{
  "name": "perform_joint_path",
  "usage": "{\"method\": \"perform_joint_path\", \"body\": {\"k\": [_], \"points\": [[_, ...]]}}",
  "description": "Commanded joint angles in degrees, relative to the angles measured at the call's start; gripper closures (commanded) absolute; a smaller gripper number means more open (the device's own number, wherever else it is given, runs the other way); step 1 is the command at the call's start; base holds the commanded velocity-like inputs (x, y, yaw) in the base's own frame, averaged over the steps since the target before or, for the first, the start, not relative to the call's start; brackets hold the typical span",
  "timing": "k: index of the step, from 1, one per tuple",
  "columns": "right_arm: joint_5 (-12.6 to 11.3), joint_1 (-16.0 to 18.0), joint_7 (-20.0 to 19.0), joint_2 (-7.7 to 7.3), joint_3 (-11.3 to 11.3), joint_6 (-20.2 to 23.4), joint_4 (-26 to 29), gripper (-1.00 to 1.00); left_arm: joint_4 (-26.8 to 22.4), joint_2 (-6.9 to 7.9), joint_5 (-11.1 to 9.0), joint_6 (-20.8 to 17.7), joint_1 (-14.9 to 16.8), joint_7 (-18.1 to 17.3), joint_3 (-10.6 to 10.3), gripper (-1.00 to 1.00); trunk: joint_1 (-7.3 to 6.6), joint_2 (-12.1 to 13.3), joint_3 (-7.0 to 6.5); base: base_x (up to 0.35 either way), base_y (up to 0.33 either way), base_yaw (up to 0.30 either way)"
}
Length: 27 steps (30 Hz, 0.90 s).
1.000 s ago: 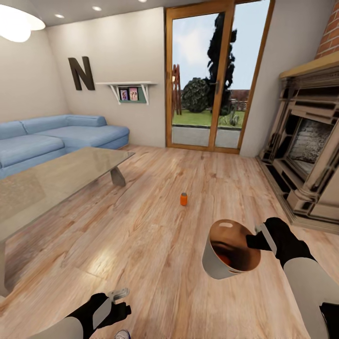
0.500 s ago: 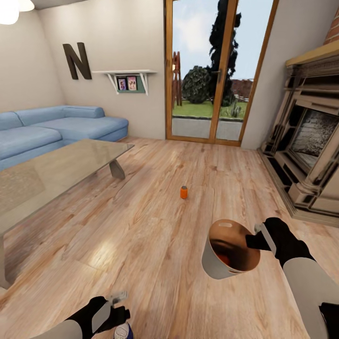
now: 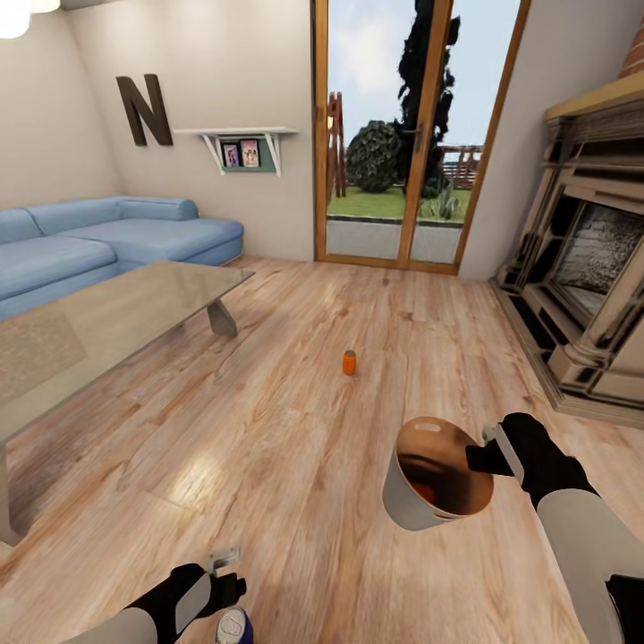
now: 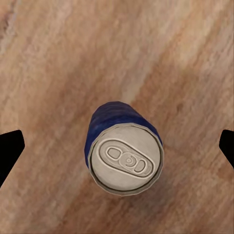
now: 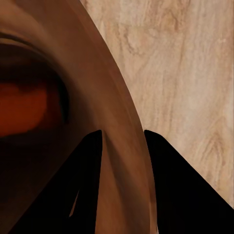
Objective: Put the three can of soda from the living room inside the tash can in the kitchen.
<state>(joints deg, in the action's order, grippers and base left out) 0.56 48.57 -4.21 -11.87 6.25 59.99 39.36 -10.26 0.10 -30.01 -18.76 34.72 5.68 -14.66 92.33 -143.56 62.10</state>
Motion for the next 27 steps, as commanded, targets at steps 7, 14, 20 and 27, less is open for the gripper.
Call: {"method": "perform_joint_path", "body": {"k": [7, 14, 20, 27], "points": [[-1.18, 0.04, -0.27, -0.02, 0.04, 0.01, 0.02, 1.00, 0.06, -0.17, 0.07, 0.21, 0.00, 0.03, -0.02, -1.00, 0.17, -0.10, 1.55, 0.000, 0.000, 0.000], [-1.18, 0.04, -0.26, 0.00, -0.01, 0.01, 0.02, 1.00, 0.06, -0.32, 0.30, 1.47, 0.00, 0.03, -0.15, -1.00, 0.17, -0.10, 1.55, 0.000, 0.000, 0.000], [-1.18, 0.04, -0.27, -0.01, 0.00, 0.01, 0.02, 1.00, 0.06, -0.36, 0.45, 3.18, 0.00, 0.04, -0.19, -1.00, 0.25, -0.14, 2.21, 0.000, 0.000, 0.000], [-1.18, 0.04, -0.26, -0.03, -0.01, 0.01, 0.02, 1.00, 0.06, -0.43, 0.46, 3.53, 0.00, 0.04, -0.20, -1.00, 0.43, -0.24, 3.77, 0.000, 0.000, 0.000]]}}
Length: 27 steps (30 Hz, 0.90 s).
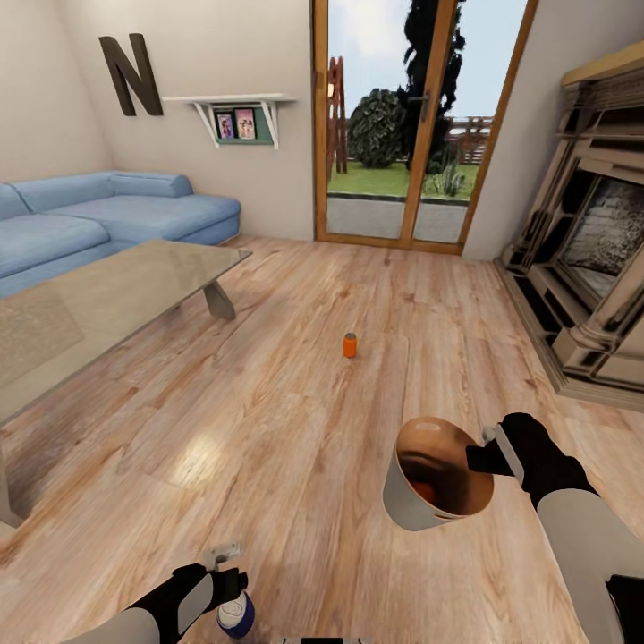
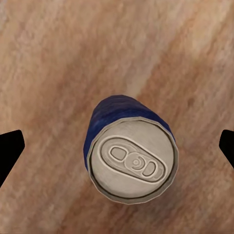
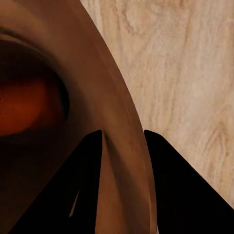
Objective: Put the three can of soda from the living room inside the tash can in the kitchen.
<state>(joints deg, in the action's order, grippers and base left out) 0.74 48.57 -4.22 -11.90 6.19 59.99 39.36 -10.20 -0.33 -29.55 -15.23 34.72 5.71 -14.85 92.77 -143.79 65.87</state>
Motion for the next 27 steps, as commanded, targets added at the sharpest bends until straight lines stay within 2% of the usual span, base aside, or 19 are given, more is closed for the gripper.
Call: {"method": "perform_joint_path", "body": {"k": [1, 3, 7, 11, 22, 27], "points": [[-1.35, 0.04, -0.25, 0.01, 0.05, 0.01, 0.02, 1.00, 0.00, -0.01, 0.01, 0.03, 0.00, 0.00, 0.00, -1.00, 0.01, -0.02, 0.22, 0.000, 0.000, 0.000], [-1.35, 0.04, -0.25, 0.02, 0.05, 0.01, 0.02, 1.00, 0.00, -0.01, 0.00, 0.07, 0.00, 0.00, 0.00, -1.00, 0.01, -0.02, 0.22, 0.000, 0.000, 0.000], [-1.35, 0.04, -0.26, -0.01, 0.05, 0.01, 0.02, 1.00, 0.00, -0.25, 0.03, 1.11, 0.00, 0.00, -0.24, -1.00, 0.12, -0.08, 1.11, 0.000, 0.000, 0.000], [-1.35, 0.04, -0.26, -0.04, 0.05, 0.01, 0.02, 1.00, 0.00, -0.71, 0.05, 3.13, 0.00, 0.00, -1.52, -1.00, 0.22, -0.13, 1.99, 0.000, 0.000, 0.000], [-1.35, 0.04, -0.26, -0.12, 0.05, 0.01, 0.02, 1.00, 0.00, -0.89, -0.04, 4.02, 0.00, 0.00, -2.24, -1.00, 0.22, -0.13, 1.99, 0.000, 0.000, 0.000], [-1.35, 0.04, -0.26, -0.13, 0.05, 0.01, 0.02, 1.00, 0.00, -0.90, -0.03, 4.06, 0.00, 0.00, -2.28, -1.00, 0.35, -0.20, 3.10, 0.000, 0.000, 0.000]]}}
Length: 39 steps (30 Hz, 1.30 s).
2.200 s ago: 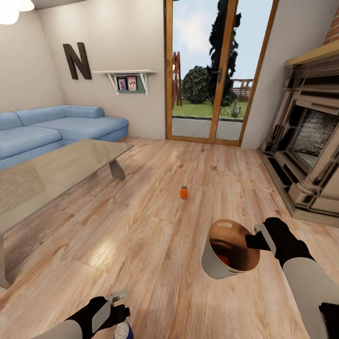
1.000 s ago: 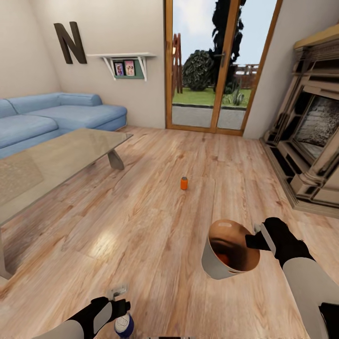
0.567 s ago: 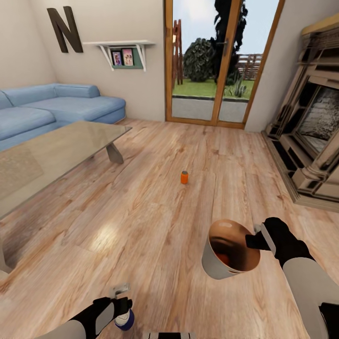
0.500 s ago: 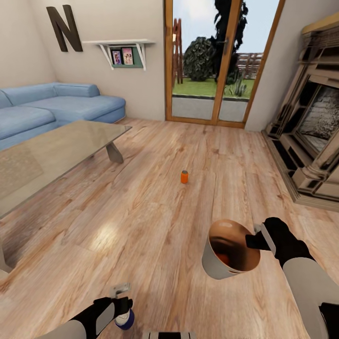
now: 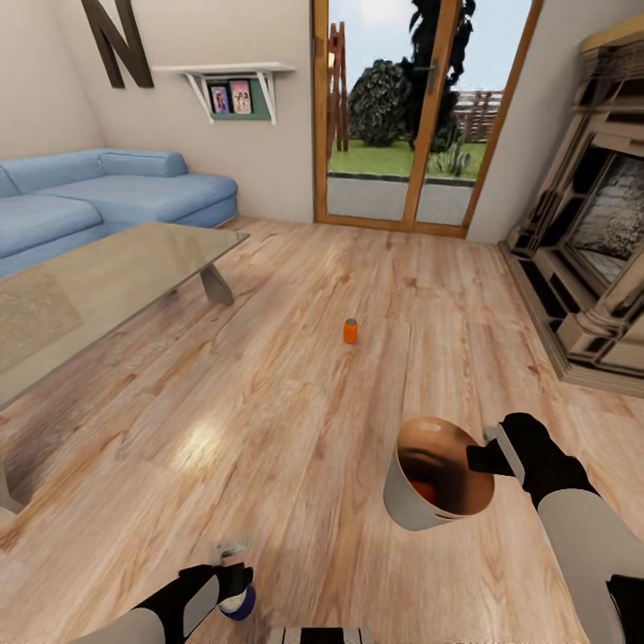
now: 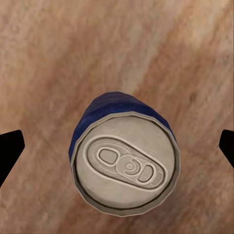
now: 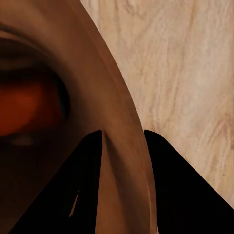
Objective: Put the three can of soda from the living room inside the tash can in the kitchen.
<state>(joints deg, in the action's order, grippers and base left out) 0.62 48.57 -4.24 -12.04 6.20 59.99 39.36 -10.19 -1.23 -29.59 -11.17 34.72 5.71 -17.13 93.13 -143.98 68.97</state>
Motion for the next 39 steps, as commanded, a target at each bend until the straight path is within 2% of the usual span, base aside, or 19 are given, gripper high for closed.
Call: {"method": "perform_joint_path", "body": {"k": [1, 4, 9, 18, 21, 27, 33, 39], "points": [[-1.24, 0.03, -0.24, 0.00, 0.04, 0.01, 0.01, 1.00, 0.00, 0.00, -0.01, 0.00, 0.00, 0.00, 0.00, -1.00, 0.02, -0.02, 0.22, 0.000, 0.000, 0.000], [-1.24, 0.03, -0.24, 0.01, 0.04, 0.01, 0.01, 1.00, 0.00, 0.00, -0.02, 0.13, 0.00, 0.00, -0.05, -1.00, 0.09, -0.06, 0.89, 0.000, 0.000, 0.000], [-1.24, 0.03, -0.24, 0.01, 0.04, 0.01, 0.01, 1.00, 0.00, -0.07, 0.17, 1.69, 0.00, -0.02, -0.10, -1.00, 0.09, -0.06, 0.89, 0.000, 0.000, 0.000], [-1.24, 0.03, -0.24, 0.07, -0.03, 0.01, 0.01, 1.00, 0.00, -0.61, 0.17, 2.39, 0.00, 0.00, -0.17, -1.00, 0.32, -0.18, 2.88, 0.000, 0.000, 0.000], [-1.24, 0.03, -0.24, 0.12, -0.04, 0.01, 0.01, 1.00, 0.00, -0.79, 0.21, 3.06, 0.00, 0.00, -0.24, -1.00, 0.32, -0.18, 2.88, 0.000, 0.000, 0.000], [-1.24, 0.03, -0.24, 0.10, -0.04, 0.01, 0.01, 1.00, 0.00, -1.42, 0.13, 4.30, 0.00, 0.00, -2.28, -1.00, 0.32, -0.18, 2.88, 0.000, 0.000, 0.000], [-1.24, 0.03, -0.24, 0.12, -0.06, 0.01, 0.01, 1.00, 0.00, -1.89, 0.05, 5.17, 0.00, 0.00, -3.31, -1.00, 0.32, -0.18, 2.88, 0.000, 0.000, 0.000], [-1.24, 0.03, -0.24, 0.10, -0.05, 0.01, 0.01, 1.00, 0.00, -1.95, -0.01, 5.34, 0.00, 0.00, -3.49, -1.00, 0.45, -0.25, 3.99, 0.000, 0.000, 0.000]]}}
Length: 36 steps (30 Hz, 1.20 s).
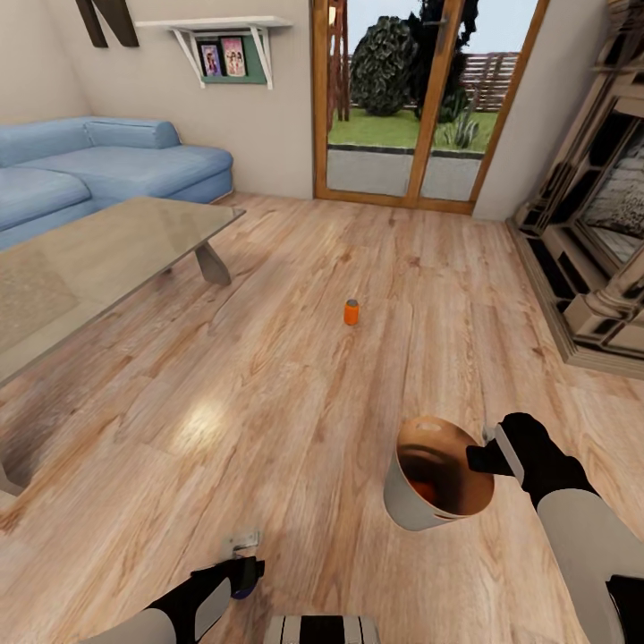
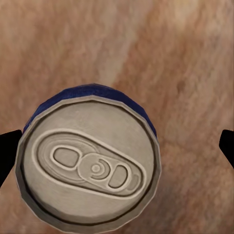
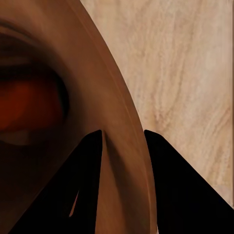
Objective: Put the three can of soda from the living room inside the tash can in the kitchen.
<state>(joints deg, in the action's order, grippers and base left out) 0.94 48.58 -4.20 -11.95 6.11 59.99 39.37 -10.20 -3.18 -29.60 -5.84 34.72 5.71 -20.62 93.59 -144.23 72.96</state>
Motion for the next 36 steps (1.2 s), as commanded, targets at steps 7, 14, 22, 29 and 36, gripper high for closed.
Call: {"method": "perform_joint_path", "body": {"k": [7, 14, 22, 29, 36], "points": [[-1.56, 0.02, -0.29, 0.00, 0.03, 0.01, 0.00, 1.00, 0.00, 0.01, -0.08, 0.03, 0.00, 0.00, -0.03, -1.00, -0.01, 0.00, 0.00, 0.000, 0.000, 0.000], [-1.56, 0.02, -0.29, 0.00, 0.03, 0.01, 0.00, 1.00, 0.00, 0.01, -0.10, 0.04, 0.00, 0.00, -0.04, -1.00, -0.01, 0.00, 0.00, 0.000, 0.000, 0.000], [-1.56, 0.02, -0.29, -0.05, 0.04, 0.01, 0.00, 1.00, 0.00, 0.04, -0.23, 0.04, 0.00, -0.08, 0.06, -1.00, -0.01, 0.00, 0.00, 0.000, 0.000, 0.000], [-1.56, 0.02, -0.29, -0.08, 0.05, 0.01, 0.00, 1.00, 0.00, 0.09, -0.28, 0.04, 0.00, -0.17, 0.11, -1.00, -0.01, 0.00, 0.00, 0.000, 0.000, 0.000], [-1.56, 0.02, -0.29, -0.07, 0.05, 0.01, 0.00, 1.00, 0.00, 0.10, -0.32, 0.04, 0.00, -0.18, 0.14, -1.00, -0.01, 0.00, 0.00, 0.000, 0.000, 0.000]]}}
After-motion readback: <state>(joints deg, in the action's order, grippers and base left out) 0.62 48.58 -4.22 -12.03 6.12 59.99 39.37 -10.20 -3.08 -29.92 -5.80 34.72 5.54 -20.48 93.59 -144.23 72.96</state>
